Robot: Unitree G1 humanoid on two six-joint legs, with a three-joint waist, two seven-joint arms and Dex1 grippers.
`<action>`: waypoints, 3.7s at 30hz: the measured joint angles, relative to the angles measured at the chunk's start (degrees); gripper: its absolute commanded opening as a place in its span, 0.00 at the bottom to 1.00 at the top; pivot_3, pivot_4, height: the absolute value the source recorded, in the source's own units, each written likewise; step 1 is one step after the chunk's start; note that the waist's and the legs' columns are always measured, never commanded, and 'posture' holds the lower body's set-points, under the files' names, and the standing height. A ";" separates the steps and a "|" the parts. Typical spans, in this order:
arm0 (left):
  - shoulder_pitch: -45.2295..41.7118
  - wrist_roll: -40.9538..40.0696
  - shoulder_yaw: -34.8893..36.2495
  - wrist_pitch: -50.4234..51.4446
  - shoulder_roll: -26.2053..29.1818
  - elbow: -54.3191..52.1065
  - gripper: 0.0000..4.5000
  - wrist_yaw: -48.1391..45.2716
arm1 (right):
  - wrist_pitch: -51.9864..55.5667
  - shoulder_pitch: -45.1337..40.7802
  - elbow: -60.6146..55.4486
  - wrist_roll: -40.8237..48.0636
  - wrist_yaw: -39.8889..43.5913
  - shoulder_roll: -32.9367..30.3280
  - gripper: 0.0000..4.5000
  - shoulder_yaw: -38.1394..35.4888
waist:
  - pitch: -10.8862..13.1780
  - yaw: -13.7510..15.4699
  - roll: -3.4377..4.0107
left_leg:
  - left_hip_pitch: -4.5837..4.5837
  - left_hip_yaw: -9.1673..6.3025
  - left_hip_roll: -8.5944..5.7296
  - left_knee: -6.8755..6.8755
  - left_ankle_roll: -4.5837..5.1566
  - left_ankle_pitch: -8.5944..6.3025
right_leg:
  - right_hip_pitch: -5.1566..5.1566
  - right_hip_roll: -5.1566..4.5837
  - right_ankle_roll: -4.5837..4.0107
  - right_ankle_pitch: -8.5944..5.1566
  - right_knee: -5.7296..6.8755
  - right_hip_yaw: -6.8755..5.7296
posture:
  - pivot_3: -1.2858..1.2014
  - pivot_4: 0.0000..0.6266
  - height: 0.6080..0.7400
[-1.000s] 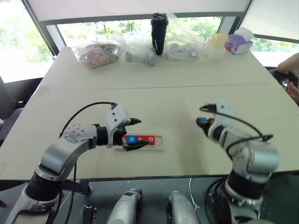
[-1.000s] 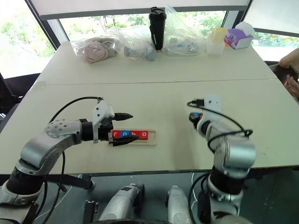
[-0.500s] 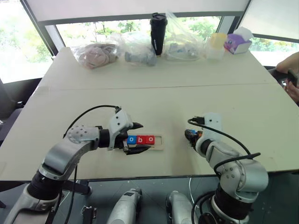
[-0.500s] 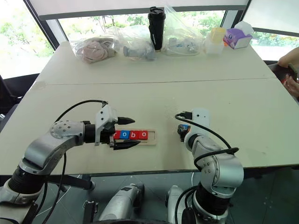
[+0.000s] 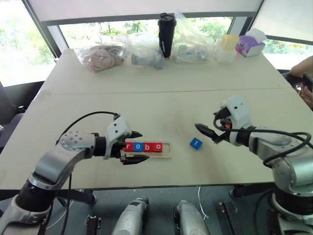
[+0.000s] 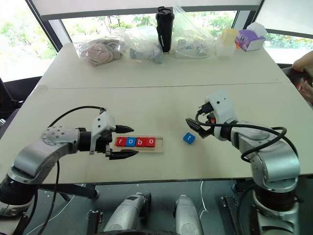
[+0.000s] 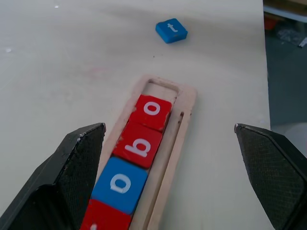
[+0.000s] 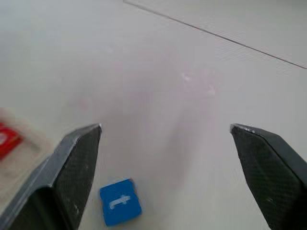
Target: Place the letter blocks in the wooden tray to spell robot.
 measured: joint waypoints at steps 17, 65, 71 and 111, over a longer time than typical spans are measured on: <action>-3.78 -0.59 0.14 0.69 5.60 -4.26 1.00 -4.53 | -24.84 7.17 16.06 -3.27 7.61 -2.22 0.98 8.52 | 0.03 0.09 -0.04 | -0.08 0.03 0.02 0.16 -0.06 -0.08 | -0.04 0.00 -0.06 0.02 0.00 0.09 | 0.52 0.24 1.00; 1.19 1.86 0.59 -1.82 6.09 -1.71 1.00 -3.46 | -31.23 -13.63 24.23 -5.71 24.70 -3.55 0.26 30.08 | 0.04 0.00 -0.04 | -0.06 0.03 0.00 0.21 -0.06 -0.07 | -0.05 0.01 -0.05 0.04 0.03 0.09 | 0.52 0.24 1.00; 2.60 1.31 1.15 -1.23 5.71 -2.99 1.00 -1.61 | -34.25 -16.70 30.79 -8.09 27.33 -0.45 0.26 30.93 | 0.04 -0.12 -0.04 | -0.04 0.03 0.01 0.22 -0.06 -0.07 | -0.05 0.03 -0.04 0.05 0.07 0.10 | 0.52 0.24 1.00; 2.07 1.72 1.05 -0.14 2.60 -3.58 1.00 0.86 | -35.83 -17.69 36.30 -14.21 28.11 6.87 0.81 32.15 | 0.04 -0.04 -0.04 | 0.02 0.03 -0.01 0.24 -0.08 -0.07 | -0.09 0.05 0.12 0.14 0.14 0.10 | 0.52 0.24 1.00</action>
